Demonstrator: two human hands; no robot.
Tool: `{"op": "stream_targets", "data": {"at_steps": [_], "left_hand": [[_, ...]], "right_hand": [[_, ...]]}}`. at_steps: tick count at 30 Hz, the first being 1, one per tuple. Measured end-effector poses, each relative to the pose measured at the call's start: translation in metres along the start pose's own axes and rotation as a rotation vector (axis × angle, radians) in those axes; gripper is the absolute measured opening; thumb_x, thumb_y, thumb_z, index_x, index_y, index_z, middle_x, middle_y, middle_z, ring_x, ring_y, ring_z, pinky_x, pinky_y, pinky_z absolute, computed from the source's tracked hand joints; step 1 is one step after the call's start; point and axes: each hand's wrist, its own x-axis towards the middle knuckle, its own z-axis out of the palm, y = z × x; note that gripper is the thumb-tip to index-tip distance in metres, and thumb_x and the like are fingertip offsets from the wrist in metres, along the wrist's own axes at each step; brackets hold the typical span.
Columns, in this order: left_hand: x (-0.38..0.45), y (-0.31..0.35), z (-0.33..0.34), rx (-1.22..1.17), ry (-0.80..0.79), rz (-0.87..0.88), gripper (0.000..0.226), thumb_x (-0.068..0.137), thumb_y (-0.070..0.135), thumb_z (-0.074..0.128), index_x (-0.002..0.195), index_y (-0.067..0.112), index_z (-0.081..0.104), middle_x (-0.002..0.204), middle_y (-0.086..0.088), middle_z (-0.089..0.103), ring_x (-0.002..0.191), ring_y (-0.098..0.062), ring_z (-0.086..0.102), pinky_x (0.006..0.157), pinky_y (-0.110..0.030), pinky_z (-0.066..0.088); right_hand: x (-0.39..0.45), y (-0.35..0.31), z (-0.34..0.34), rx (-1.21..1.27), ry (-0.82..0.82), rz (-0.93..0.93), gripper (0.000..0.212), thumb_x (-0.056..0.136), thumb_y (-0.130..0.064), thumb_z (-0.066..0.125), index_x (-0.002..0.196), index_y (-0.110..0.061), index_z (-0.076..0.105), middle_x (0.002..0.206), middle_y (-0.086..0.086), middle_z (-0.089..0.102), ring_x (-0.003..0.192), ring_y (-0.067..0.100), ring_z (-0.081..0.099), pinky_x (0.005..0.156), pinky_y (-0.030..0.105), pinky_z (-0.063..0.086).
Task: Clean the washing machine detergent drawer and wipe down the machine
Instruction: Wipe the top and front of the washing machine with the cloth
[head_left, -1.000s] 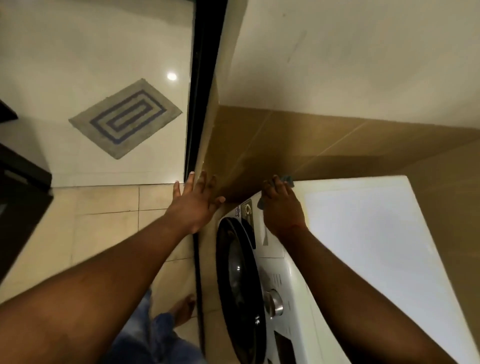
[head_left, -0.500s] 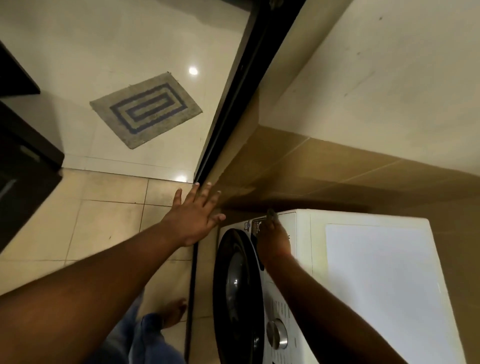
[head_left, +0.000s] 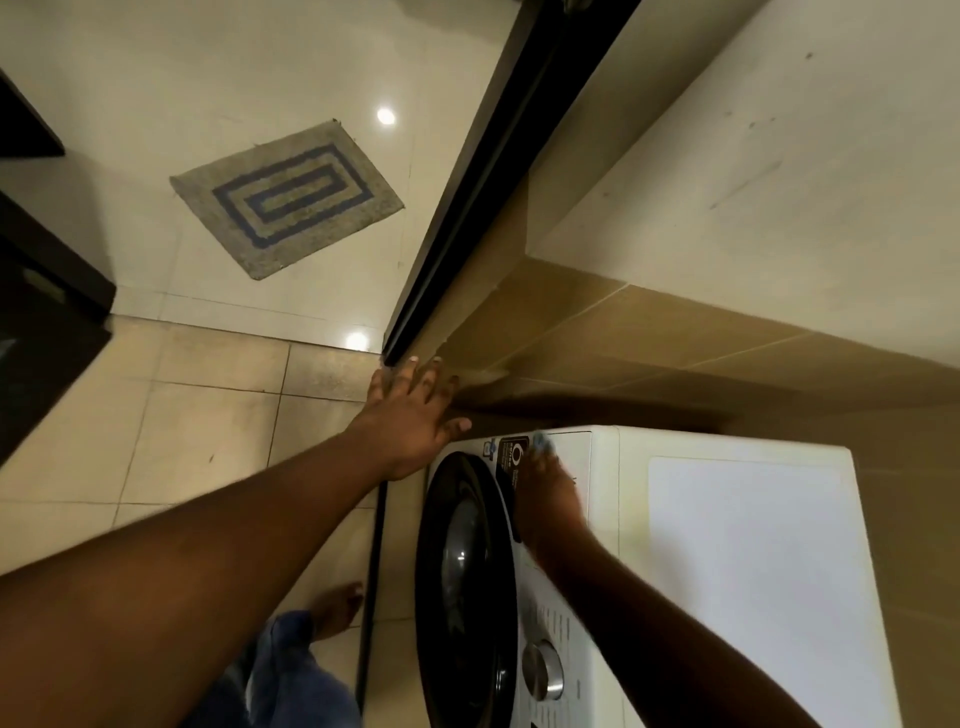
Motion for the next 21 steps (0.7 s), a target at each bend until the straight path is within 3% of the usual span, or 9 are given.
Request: {"op": "stream_targets", "data": {"at_steps": [1,2,5,7,8,12,15,19,21], "left_hand": [[0.0,0.0,-0.001,-0.013,0.008,-0.001,0.092,0.074,0.075,-0.014,0.154,0.029,-0.008,0.163,-0.004,-0.014,0.149,-0.027,-0.017,0.118,-0.059,-0.003],[0.0,0.001,-0.001,-0.022,0.015,0.0,0.089,0.077,0.075,-0.011,0.154,0.03,-0.009,0.163,-0.003,-0.014,0.149,-0.027,-0.017,0.118,-0.059,-0.004],[0.001,0.002,-0.001,-0.019,0.035,-0.007,0.081,0.084,0.072,-0.004,0.154,0.031,-0.01,0.163,-0.002,-0.013,0.149,-0.027,-0.016,0.118,-0.059,-0.004],[0.001,0.0,-0.001,-0.008,0.031,-0.013,0.079,0.086,0.071,-0.002,0.154,0.031,-0.008,0.163,-0.003,-0.013,0.149,-0.027,-0.015,0.118,-0.059,-0.003],[0.001,-0.001,-0.001,-0.003,0.032,-0.018,0.079,0.087,0.07,-0.001,0.154,0.03,-0.007,0.163,-0.003,-0.012,0.149,-0.028,-0.014,0.118,-0.059,-0.003],[-0.004,0.001,0.0,0.008,0.018,-0.032,0.077,0.089,0.068,-0.001,0.155,0.028,-0.009,0.163,-0.004,-0.014,0.15,-0.028,-0.013,0.118,-0.059,-0.001],[-0.008,0.004,-0.001,0.009,0.009,-0.026,0.076,0.09,0.067,0.001,0.155,0.028,-0.009,0.163,-0.003,-0.015,0.149,-0.027,-0.014,0.119,-0.058,-0.002],[-0.012,-0.002,0.003,0.028,0.013,-0.039,0.075,0.092,0.066,0.002,0.155,0.028,-0.005,0.163,-0.004,-0.014,0.15,-0.028,-0.013,0.118,-0.059,-0.002],[-0.012,-0.002,0.006,0.047,0.006,-0.035,0.074,0.092,0.066,0.002,0.155,0.028,-0.007,0.163,-0.004,-0.014,0.15,-0.028,-0.013,0.118,-0.059,-0.002]], "right_hand": [[-0.024,-0.006,0.004,-0.014,-0.068,0.028,0.042,0.105,-0.024,0.03,0.147,-0.026,0.035,0.149,0.011,0.041,0.135,0.029,0.04,0.081,0.0,0.04],[-0.037,-0.005,0.016,-0.084,-0.053,0.002,0.04,0.104,-0.021,0.034,0.144,-0.024,0.039,0.144,0.009,0.046,0.13,0.027,0.046,0.08,0.006,0.044],[-0.028,0.002,0.016,-0.073,-0.129,-0.034,0.041,0.101,-0.013,0.039,0.141,-0.012,0.041,0.146,0.011,0.045,0.132,0.024,0.044,0.109,0.031,0.039],[0.002,0.003,-0.006,0.004,0.04,0.129,0.045,0.102,-0.023,0.034,0.145,-0.009,0.039,0.156,0.018,0.027,0.144,0.035,0.026,0.119,0.048,0.021],[0.016,-0.001,-0.019,-0.172,0.006,0.071,0.05,0.103,-0.029,0.03,0.147,-0.007,0.035,0.158,0.019,0.019,0.147,0.038,0.014,0.121,0.052,0.01],[0.027,-0.007,-0.03,-0.467,-0.084,-0.025,0.058,0.104,-0.035,0.02,0.15,-0.001,0.023,0.159,0.02,0.016,0.148,0.036,0.011,0.122,0.046,0.006],[-0.021,-0.008,0.001,-0.042,-0.011,0.009,0.042,0.103,-0.012,0.033,0.144,-0.005,0.038,0.151,0.015,0.038,0.129,0.02,0.046,0.103,0.014,0.034],[-0.014,-0.013,-0.001,0.067,-0.098,0.121,0.042,0.096,-0.002,0.045,0.138,0.0,0.041,0.141,0.015,0.046,0.127,0.027,0.045,0.09,0.02,0.034],[0.016,-0.01,-0.011,0.127,-0.067,0.152,0.048,0.101,-0.012,0.038,0.148,-0.004,0.032,0.152,0.016,0.034,0.139,0.029,0.033,0.102,0.014,0.027]]}}
